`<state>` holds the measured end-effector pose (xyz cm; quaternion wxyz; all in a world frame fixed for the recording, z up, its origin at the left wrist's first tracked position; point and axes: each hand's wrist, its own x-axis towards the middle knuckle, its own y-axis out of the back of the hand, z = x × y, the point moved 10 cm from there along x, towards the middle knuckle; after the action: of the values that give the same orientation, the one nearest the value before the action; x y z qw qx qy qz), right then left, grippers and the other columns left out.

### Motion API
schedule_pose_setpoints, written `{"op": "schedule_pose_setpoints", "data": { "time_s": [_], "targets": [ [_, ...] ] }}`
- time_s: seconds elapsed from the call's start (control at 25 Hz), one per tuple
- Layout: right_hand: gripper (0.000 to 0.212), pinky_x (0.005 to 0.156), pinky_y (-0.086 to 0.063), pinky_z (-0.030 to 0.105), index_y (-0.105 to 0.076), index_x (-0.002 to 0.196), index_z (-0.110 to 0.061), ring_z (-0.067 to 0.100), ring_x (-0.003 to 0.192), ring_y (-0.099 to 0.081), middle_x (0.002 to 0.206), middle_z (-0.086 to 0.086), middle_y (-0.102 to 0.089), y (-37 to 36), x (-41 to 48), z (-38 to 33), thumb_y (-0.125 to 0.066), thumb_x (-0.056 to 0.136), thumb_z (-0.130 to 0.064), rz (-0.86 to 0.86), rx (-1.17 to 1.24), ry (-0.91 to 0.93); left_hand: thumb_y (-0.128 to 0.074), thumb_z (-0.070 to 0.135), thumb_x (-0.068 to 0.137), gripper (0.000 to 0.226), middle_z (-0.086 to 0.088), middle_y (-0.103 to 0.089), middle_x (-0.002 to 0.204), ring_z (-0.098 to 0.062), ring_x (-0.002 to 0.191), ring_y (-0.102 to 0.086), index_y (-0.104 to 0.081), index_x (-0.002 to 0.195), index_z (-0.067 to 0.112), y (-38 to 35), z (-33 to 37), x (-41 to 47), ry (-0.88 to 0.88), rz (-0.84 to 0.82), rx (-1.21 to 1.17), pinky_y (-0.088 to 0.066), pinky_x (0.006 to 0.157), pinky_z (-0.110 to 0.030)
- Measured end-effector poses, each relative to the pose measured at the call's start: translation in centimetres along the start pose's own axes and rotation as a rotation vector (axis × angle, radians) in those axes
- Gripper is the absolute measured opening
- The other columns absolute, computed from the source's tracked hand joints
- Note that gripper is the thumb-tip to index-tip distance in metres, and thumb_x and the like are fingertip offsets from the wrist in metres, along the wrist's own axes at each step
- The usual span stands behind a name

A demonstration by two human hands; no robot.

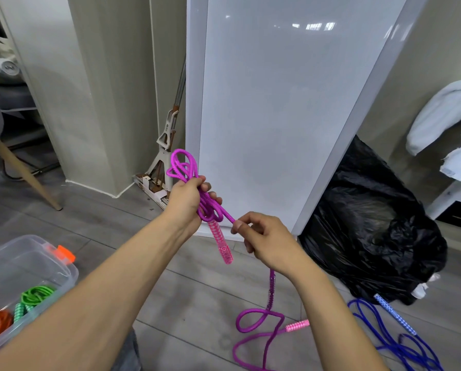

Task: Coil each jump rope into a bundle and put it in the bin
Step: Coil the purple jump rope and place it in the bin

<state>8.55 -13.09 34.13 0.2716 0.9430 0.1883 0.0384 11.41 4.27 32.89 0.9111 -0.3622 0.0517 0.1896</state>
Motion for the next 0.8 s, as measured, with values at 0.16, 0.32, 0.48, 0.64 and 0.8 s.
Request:
{"op": "schedule_pose_setpoints", "data": {
  "time_s": [0.16, 0.32, 0.48, 0.64, 0.8],
  "targets": [
    [0.030, 0.045, -0.025, 0.023, -0.075, 0.091, -0.014, 0.012, 0.043, -0.028, 0.050, -0.004, -0.036, -0.8, -0.3, 0.6, -0.054, 0.104, -0.030, -0.160, 0.109, -0.035, -0.038, 0.007, 0.103, 0.013, 0.000, -0.041, 0.058, -0.014, 0.044, -0.042, -0.045, 0.092, 0.010, -0.2, 0.1, 0.0, 0.056, -0.038, -0.100, -0.049, 0.046, -0.025],
    [0.035, 0.046, -0.030, 0.024, -0.072, 0.089, -0.006, 0.016, 0.044, -0.037, 0.058, 0.003, -0.045, 0.0, -1.5, 3.7, -0.057, 0.102, -0.034, -0.292, 0.003, -0.215, -0.037, 0.011, 0.102, 0.010, 0.002, -0.040, 0.063, -0.012, 0.044, -0.035, -0.045, 0.097, 0.014, 1.0, 2.5, 0.5, -0.106, 0.004, 0.215, -0.031, 0.045, -0.022],
    [0.038, 0.046, -0.031, 0.021, -0.068, 0.072, -0.016, 0.008, 0.041, -0.036, 0.053, -0.006, -0.044, 3.4, -1.1, 4.7, -0.064, 0.095, -0.047, -0.102, -0.234, -0.217, -0.037, 0.018, 0.103, 0.011, -0.002, -0.047, 0.074, -0.016, 0.055, -0.038, -0.047, 0.107, 0.017, -0.7, 4.5, -0.7, -0.378, -0.087, 0.754, -0.037, 0.052, -0.033],
    [0.030, 0.048, -0.026, 0.018, -0.068, 0.079, -0.021, 0.005, 0.043, -0.036, 0.046, -0.014, -0.042, 4.0, -0.4, 1.8, -0.057, 0.100, -0.038, 0.044, -0.235, -0.011, -0.040, 0.021, 0.103, 0.008, 0.005, -0.072, 0.086, -0.020, 0.058, -0.044, -0.047, 0.102, 0.024, -3.1, 1.7, -2.4, -0.331, -0.309, 0.991, -0.040, 0.053, -0.034],
    [0.024, 0.050, -0.034, 0.013, -0.070, 0.085, -0.022, 0.002, 0.050, -0.044, 0.053, -0.020, -0.052, 4.2, -0.2, 0.2, -0.058, 0.101, -0.035, 0.163, -0.100, 0.079, -0.043, 0.022, 0.104, 0.011, 0.013, -0.073, 0.088, -0.013, 0.066, -0.050, -0.051, 0.107, 0.030, -5.1, -1.6, -4.3, -0.237, -0.495, 1.070, -0.045, 0.060, -0.030]
  ]
}}
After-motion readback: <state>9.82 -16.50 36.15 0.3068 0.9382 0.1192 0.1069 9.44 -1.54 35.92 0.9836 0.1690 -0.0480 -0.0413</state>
